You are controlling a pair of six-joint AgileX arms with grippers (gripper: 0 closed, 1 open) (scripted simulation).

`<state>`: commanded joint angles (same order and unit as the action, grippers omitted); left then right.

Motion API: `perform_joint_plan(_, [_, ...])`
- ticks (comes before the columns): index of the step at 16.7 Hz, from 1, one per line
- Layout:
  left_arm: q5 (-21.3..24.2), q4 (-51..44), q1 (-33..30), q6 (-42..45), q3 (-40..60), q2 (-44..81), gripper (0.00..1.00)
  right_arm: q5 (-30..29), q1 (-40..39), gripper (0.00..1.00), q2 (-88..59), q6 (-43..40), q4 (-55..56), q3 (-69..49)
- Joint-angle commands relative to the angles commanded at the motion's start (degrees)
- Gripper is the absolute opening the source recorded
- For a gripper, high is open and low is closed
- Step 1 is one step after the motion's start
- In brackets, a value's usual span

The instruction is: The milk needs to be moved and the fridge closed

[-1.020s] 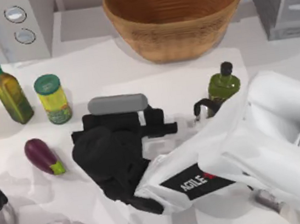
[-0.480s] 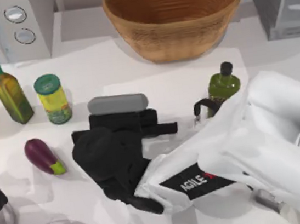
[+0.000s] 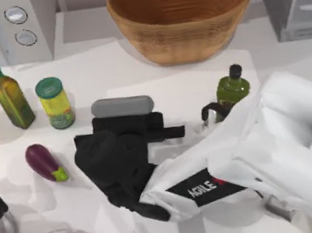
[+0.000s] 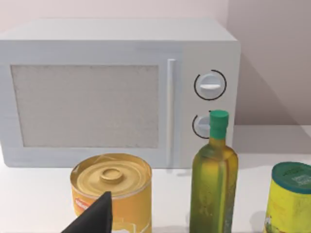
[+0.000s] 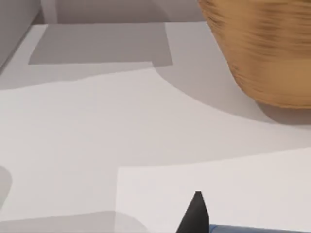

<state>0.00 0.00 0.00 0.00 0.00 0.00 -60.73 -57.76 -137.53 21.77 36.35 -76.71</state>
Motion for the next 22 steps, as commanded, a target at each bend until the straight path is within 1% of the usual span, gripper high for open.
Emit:
perform_joint_plan(7, [0.00,0.00,0.00,0.00,0.00,0.00,1.00,0.04,-0.06,0.00,3.90,0.08,-4.01,-0.15])
perform_joint_plan(11, [0.00,0.00,0.00,0.00,0.00,0.00,1.00,0.11,-0.02,0.00,3.74,0.15,-3.78,-0.08])
perform_joint_plan(13, [0.00,0.00,0.00,0.00,0.00,0.00,1.00,1.59,0.84,0.00,5.63,-0.15,-1.95,1.02])
perform_joint_plan(15, [0.00,0.00,0.00,0.00,0.00,0.00,1.00,5.11,3.12,0.00,9.70,-0.89,1.99,3.45])
perform_joint_plan(17, [0.00,0.00,0.00,0.00,0.00,0.00,1.00,10.61,6.12,0.00,15.20,-2.16,7.19,7.26])
perform_joint_plan(20, [0.00,0.00,0.00,0.00,0.00,0.00,1.00,21.19,12.18,0.00,24.33,-5.18,15.50,15.30])
perform_joint_plan(22, [0.00,0.00,0.00,0.00,0.00,0.00,1.00,29.05,18.86,0.00,30.28,-7.81,20.29,22.04])
